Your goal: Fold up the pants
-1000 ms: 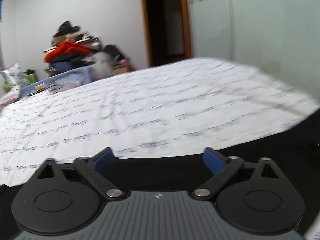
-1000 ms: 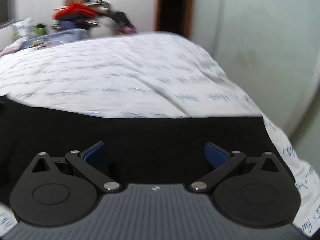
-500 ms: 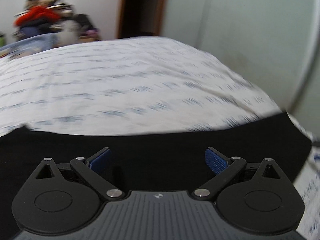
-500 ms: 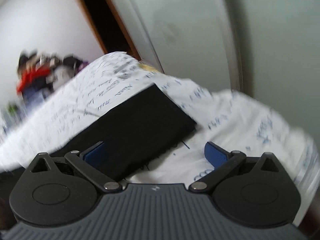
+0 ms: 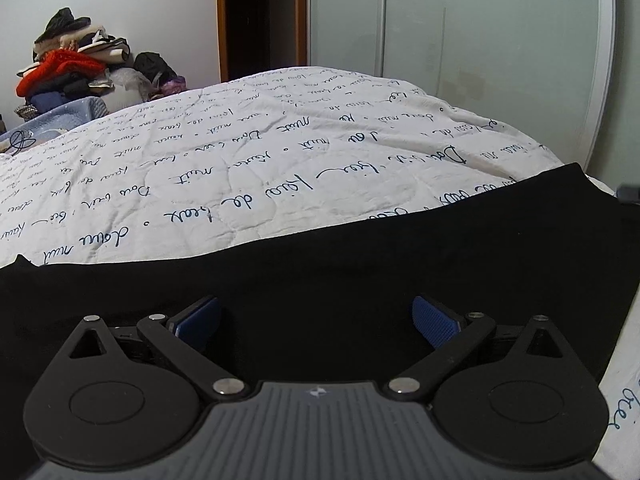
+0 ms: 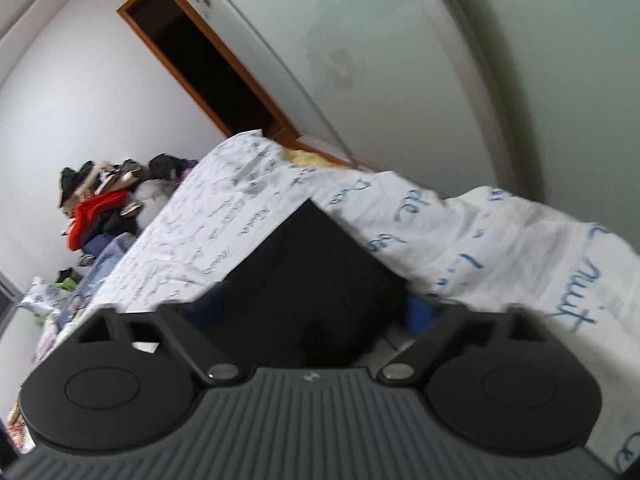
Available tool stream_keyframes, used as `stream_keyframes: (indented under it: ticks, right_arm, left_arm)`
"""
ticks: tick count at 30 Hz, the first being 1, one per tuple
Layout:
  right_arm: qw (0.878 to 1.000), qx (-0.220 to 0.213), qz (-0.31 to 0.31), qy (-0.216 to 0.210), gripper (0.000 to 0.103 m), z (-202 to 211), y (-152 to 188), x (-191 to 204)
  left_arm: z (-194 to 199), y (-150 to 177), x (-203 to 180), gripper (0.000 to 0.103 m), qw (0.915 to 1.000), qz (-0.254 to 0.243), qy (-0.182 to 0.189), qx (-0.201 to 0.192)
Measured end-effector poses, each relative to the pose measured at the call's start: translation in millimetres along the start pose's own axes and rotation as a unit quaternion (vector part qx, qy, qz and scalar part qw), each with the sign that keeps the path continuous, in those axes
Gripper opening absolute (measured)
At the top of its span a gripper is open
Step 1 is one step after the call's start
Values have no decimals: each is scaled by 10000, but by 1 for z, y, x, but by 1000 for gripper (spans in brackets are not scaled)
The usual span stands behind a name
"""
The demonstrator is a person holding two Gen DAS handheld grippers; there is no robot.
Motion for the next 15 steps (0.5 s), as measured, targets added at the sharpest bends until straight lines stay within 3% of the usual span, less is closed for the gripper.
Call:
stream_keyframes:
  ticks: [1, 3, 9, 13, 15]
  right_arm:
    - [10000, -31, -35, 66, 49, 1, 1, -2]
    - [9999, -19, -110, 121, 36, 2, 3, -8]
    - [9999, -50, -61, 83, 36, 5, 4, -9]
    - [9998, 19, -199, -50, 75, 11, 10, -7]
    - [9998, 23, -178, -90, 80, 13, 15, -2]
  left_arm:
    - [0, 0, 0, 103, 10000, 1, 0, 2]
    - [-1, 0, 0, 103, 10000, -3, -4, 10]
    - [-1, 1, 0, 103, 10000, -1, -2, 5]
    - [-1, 0, 0, 103, 10000, -1, -7, 5]
    - [-1, 0, 0, 103, 10000, -2, -9, 3]
Point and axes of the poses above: each gripper's, at about its wrist camera, not at the fingertips, and z roughly against the way its jaws point, x to its left, y to its underside, the point moved 4 cm from there along -z, roughly the way its jaws point, and after that the axes turned 15 degrees about x, right-handed, at the moved point
